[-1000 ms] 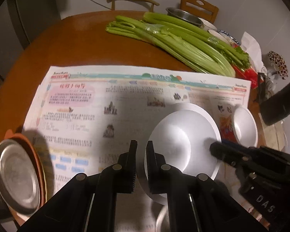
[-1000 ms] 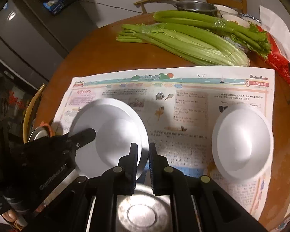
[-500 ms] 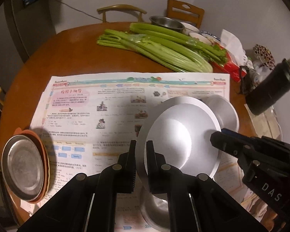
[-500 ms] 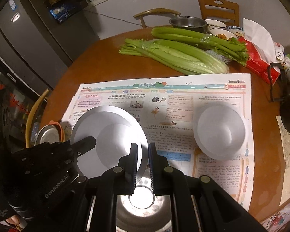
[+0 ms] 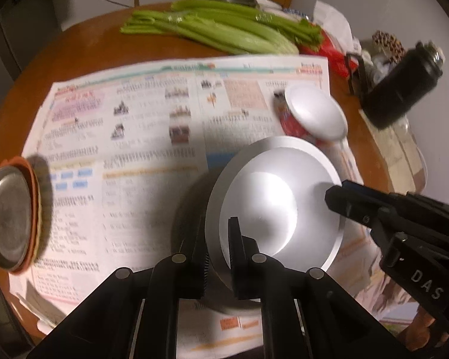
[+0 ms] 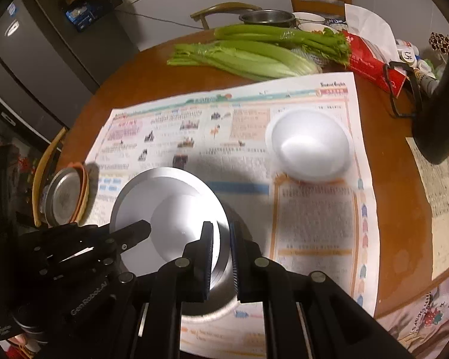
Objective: Organize plates and bowls
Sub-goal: 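Lower the white bowl into the steel bowl and open the left tool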
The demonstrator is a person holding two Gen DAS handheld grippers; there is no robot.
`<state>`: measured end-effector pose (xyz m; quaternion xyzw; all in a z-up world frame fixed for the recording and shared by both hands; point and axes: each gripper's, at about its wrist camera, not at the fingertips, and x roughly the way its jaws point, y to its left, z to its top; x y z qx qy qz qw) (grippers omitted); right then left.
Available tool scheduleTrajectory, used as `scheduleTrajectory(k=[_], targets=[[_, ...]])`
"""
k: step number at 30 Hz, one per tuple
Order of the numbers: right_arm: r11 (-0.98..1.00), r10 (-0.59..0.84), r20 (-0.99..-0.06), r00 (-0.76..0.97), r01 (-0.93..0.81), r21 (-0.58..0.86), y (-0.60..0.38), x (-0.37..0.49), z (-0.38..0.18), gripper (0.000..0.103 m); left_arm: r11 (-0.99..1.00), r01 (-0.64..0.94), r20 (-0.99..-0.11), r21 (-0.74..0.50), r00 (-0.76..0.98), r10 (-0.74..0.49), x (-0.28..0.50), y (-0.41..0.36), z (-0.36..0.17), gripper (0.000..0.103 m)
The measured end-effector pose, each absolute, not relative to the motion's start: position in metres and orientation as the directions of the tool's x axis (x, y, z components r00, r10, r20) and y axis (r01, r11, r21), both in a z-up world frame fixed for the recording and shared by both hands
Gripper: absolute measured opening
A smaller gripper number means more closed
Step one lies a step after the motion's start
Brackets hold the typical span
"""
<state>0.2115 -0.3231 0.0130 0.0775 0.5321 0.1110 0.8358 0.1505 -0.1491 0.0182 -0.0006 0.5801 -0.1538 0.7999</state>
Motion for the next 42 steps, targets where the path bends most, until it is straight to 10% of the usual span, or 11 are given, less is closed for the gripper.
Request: scheduleTrajectory(k=[20, 33, 42], targets=[[0.946, 0.323, -0.894, 0.311, -0.101, 0.307, -0.319, 0.204, -0.024, 0.013, 0.970, 0.187, -0.956, -0.156, 0.217, -0.196, 0.156, -0.141, -0.012, 0.013], [0.940, 0.340, -0.890, 0.304, -0.097, 0.326, -0.318, 0.210, -0.026, 0.013, 0.970, 0.212, -0.958, -0.119, 0.233, -0.169, 0.157, -0.148, -0.006, 0.053], [0.952, 0.305, -0.873, 0.380, -0.104, 0.287, -0.324, 0.203, -0.007, 0.045, 0.975, 0.214, -0.937, -0.061, 0.324, -0.130, 0.154, -0.146, 0.018, 0.058]])
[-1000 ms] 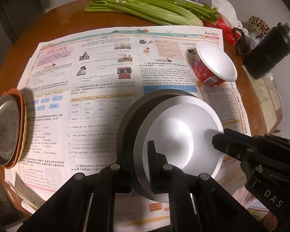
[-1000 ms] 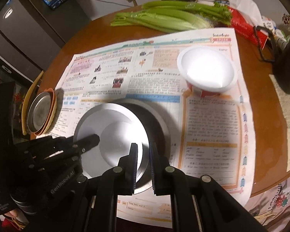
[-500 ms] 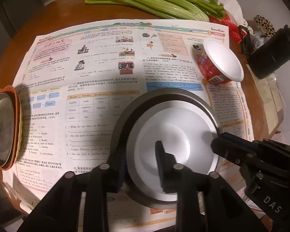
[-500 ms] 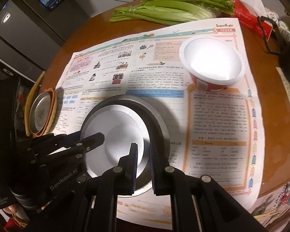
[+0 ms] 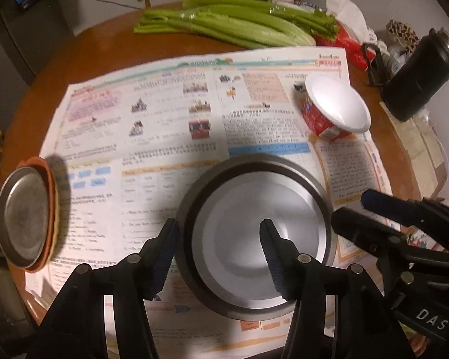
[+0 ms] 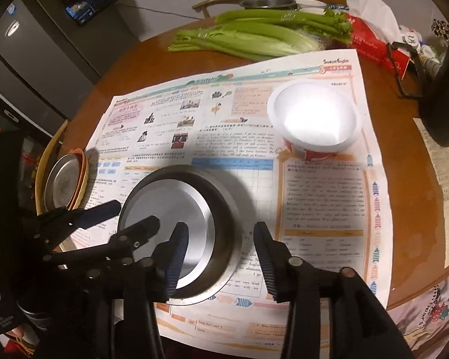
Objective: Organize plates and bowls
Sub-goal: 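Lower the white bowl into the steel bowl and open the left tool, then grasp the rim of the second white bowl with the left tool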
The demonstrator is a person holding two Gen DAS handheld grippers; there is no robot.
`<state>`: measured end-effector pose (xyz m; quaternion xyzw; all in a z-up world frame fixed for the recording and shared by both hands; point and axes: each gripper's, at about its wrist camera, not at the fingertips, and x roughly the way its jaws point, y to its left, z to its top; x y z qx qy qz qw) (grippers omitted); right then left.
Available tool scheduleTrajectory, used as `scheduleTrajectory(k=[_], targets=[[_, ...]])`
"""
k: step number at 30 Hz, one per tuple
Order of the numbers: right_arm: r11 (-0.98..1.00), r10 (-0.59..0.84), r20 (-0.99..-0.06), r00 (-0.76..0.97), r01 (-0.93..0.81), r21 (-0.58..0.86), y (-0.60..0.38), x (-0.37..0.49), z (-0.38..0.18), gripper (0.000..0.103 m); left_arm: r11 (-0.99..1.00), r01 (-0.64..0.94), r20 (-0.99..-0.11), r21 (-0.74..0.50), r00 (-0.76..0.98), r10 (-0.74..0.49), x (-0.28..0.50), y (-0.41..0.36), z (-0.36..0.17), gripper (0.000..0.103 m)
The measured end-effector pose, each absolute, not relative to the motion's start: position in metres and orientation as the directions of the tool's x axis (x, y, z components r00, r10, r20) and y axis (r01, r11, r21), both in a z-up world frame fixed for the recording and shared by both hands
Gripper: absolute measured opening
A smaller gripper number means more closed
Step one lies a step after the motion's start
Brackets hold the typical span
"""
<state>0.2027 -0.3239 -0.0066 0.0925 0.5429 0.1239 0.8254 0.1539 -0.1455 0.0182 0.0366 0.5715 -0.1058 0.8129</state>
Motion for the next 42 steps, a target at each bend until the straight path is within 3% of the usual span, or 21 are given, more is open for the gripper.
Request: scheduleTrajectory(k=[3, 7, 10, 20, 25, 42], targets=[[0.949, 0.314, -0.869, 0.382, -0.108, 0.296, -0.325, 0.203, -0.005, 0.046, 0.980, 0.195, -0.917, -0.024, 0.386, -0.099, 0.156, -0.141, 0.028, 0.058], [0.953, 0.304, -0.864, 0.401, -0.113, 0.283, -0.325, 0.206, 0.002, 0.046, 0.977, 0.199, -0.895, -0.080, 0.417, -0.158, 0.164, -0.136, 0.041, 0.058], [0.954, 0.298, -0.850, 0.434, -0.099, 0.284, -0.335, 0.209, 0.013, 0.046, 0.973, 0.225, -0.887, -0.056, 0.437, -0.152, 0.170, -0.145, 0.045, 0.058], [0.982, 0.133, -0.840, 0.526, 0.043, 0.182, -0.402, 0.233, 0.027, 0.046, 0.951, 0.292, -0.877, -0.105, 0.423, -0.227, 0.209, -0.201, 0.047, 0.058], [0.975, 0.108, -0.873, 0.475, 0.122, 0.187, -0.437, 0.258, 0.007, 0.046, 0.944, 0.290, -0.894, -0.155, 0.365, -0.259, 0.234, -0.219, 0.035, 0.058], [0.977, 0.149, -0.922, 0.357, 0.088, 0.192, -0.443, 0.317, -0.035, 0.046, 0.945, 0.261, -0.899, -0.198, 0.335, -0.281, 0.285, -0.244, -0.003, 0.058]])
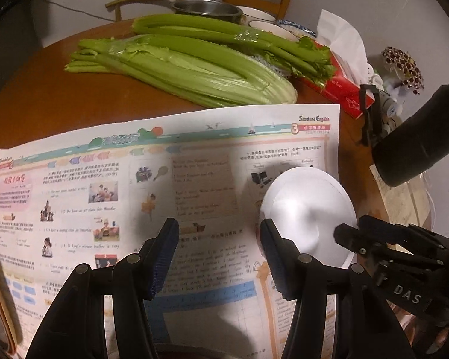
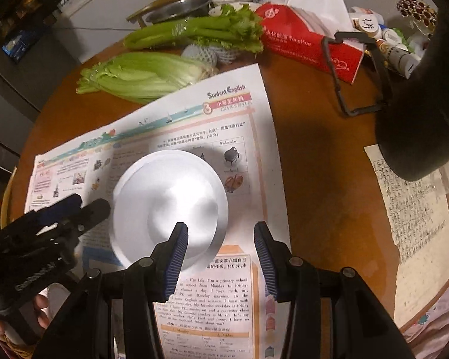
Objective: Organize plates and bowls
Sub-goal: 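Grasp the rim of the second white bowl with the left tool, then carry the second white bowl toward the steel bowl with the left tool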
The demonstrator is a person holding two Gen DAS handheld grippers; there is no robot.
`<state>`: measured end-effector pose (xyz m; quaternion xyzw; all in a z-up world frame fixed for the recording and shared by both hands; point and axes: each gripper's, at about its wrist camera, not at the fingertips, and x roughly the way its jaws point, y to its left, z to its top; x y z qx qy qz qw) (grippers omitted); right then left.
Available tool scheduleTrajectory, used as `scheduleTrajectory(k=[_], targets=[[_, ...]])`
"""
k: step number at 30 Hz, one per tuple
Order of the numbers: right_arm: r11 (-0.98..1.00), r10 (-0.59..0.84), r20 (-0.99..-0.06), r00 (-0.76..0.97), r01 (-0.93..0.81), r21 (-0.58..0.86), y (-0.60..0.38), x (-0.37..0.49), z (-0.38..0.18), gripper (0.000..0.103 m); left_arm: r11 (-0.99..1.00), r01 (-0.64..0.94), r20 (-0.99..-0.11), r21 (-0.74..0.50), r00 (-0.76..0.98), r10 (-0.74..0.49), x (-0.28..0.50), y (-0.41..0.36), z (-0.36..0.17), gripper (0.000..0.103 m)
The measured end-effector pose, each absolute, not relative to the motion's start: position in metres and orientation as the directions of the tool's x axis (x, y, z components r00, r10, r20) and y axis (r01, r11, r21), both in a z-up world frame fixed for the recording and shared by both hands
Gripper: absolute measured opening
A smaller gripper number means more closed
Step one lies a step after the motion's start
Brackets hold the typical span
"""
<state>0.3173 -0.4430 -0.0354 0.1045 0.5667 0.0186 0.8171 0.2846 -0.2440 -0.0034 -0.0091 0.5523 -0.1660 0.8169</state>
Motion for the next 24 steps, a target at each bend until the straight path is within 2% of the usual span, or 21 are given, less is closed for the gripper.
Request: scheduleTrajectory(k=[14, 17, 21, 22, 24], targets=[[0.964, 0.178, -0.929, 0.323, 0.132, 0.231, -0.446, 0.327, -0.058, 0.046, 0.921, 0.311, -0.917, -0.234, 0.243, -0.315, 0.287, -0.271, -0.025, 0.058], [0.954, 0.203, -0.923, 0.327, 0.148, 0.262, -0.450, 0.328, -0.062, 0.046, 0.925, 0.309, -0.923, -0.219, 0.242, -0.299, 0.289, -0.277, -0.029, 0.054], [0.951, 0.189, -0.932, 0.311, 0.180, 0.253, -0.456, 0.328, -0.065, 0.045, 0.929, 0.276, -0.923, -0.247, 0.224, -0.312, 0.295, -0.277, -0.033, 0.030], [0.948, 0.199, -0.930, 0.310, 0.179, 0.263, -0.457, 0.328, -0.065, 0.043, 0.926, 0.280, -0.923, -0.254, 0.217, -0.318, 0.296, -0.279, -0.033, 0.021], [0.945, 0.213, -0.925, 0.316, 0.172, 0.277, -0.456, 0.328, -0.065, 0.038, 0.918, 0.311, -0.926, -0.248, 0.203, -0.318, 0.293, -0.286, -0.031, 0.012]])
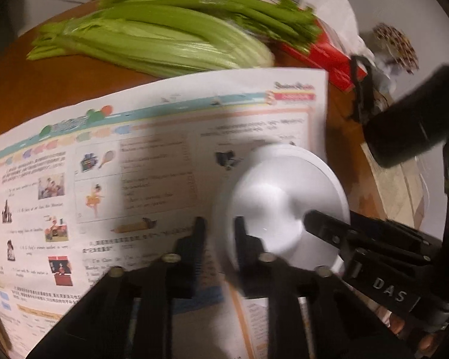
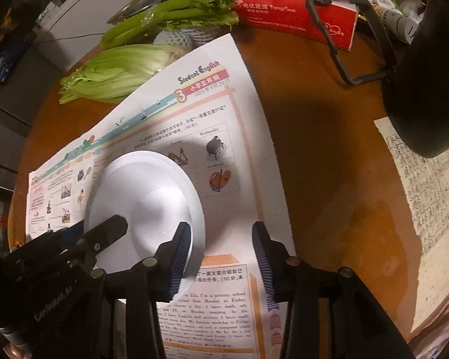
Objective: Organize plates and bowls
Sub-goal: 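Carry the second white bowl toward the steel bowl with the left tool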
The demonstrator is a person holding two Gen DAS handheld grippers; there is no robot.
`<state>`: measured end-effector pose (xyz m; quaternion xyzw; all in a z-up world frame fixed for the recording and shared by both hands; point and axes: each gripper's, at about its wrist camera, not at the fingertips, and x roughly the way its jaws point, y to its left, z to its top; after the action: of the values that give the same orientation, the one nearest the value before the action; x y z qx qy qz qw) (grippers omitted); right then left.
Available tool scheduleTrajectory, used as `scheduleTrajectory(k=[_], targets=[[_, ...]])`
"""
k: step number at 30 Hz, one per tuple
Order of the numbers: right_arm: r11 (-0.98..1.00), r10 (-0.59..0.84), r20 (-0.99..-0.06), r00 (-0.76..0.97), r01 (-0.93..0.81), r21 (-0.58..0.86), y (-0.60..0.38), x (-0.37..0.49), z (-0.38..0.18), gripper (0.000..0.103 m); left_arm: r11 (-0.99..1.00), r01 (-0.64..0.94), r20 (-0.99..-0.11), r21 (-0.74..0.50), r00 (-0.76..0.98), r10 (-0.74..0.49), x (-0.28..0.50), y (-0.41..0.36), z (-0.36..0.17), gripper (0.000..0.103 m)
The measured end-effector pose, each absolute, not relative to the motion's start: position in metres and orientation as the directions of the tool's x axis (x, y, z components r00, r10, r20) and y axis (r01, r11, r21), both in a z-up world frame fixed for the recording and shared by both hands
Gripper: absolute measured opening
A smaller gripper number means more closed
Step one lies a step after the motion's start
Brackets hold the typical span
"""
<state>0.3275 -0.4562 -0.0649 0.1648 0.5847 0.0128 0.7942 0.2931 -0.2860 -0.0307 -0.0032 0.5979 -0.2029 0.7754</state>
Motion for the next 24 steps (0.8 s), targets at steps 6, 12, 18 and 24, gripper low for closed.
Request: scheduleTrajectory(k=[6, 12, 18, 24], targets=[[0.941, 0.248, -0.912, 0.325, 0.142, 0.306, -0.446, 0.328, -0.059, 0.011, 0.937, 0.296, -0.944, -0.185, 0.212, -0.254, 0.291, -0.291, -0.030, 0.011], [0.953, 0.227, -0.911, 0.344, 0.114, 0.280, -0.439, 0.325, -0.046, 0.011, 0.929, 0.283, -0.935, -0.238, 0.191, -0.297, 0.292, -0.282, -0.024, 0.011], [0.951, 0.228, -0.905, 0.359, 0.116, 0.286, -0.440, 0.316, -0.036, 0.011, 0.922, 0.272, -0.922, -0.277, 0.194, -0.335, 0.284, -0.272, -0.006, 0.011], [0.921, 0.305, -0.883, 0.355, 0.124, 0.368, -0.446, 0.302, -0.031, 0.011, 0.910, 0.319, -0.914, -0.264, 0.219, -0.341, 0.263, -0.266, 0.016, 0.010]])
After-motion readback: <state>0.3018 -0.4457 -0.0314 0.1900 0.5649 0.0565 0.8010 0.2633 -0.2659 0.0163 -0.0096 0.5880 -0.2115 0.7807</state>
